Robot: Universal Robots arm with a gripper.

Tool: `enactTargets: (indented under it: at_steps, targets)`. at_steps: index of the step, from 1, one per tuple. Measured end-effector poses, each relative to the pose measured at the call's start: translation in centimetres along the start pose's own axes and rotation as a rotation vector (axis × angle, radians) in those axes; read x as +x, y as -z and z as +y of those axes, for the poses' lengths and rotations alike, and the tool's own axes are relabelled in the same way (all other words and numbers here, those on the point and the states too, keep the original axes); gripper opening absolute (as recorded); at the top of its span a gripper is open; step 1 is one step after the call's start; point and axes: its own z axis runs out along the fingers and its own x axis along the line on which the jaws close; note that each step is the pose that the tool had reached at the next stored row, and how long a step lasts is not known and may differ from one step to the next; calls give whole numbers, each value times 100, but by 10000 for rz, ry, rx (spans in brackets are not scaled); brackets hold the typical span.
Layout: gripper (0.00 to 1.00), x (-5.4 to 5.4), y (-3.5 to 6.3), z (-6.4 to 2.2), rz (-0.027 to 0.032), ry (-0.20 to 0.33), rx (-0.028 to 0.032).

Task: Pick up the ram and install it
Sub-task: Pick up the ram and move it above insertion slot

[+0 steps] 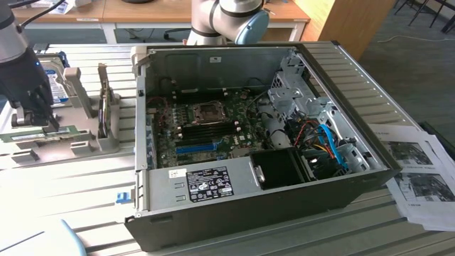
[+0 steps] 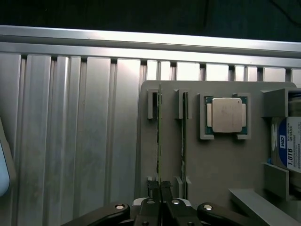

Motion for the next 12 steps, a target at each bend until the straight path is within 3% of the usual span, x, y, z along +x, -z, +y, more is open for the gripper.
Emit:
enactTargets:
  at_steps: [12]
  targets:
    - [11,-3,136,3,0,0,0]
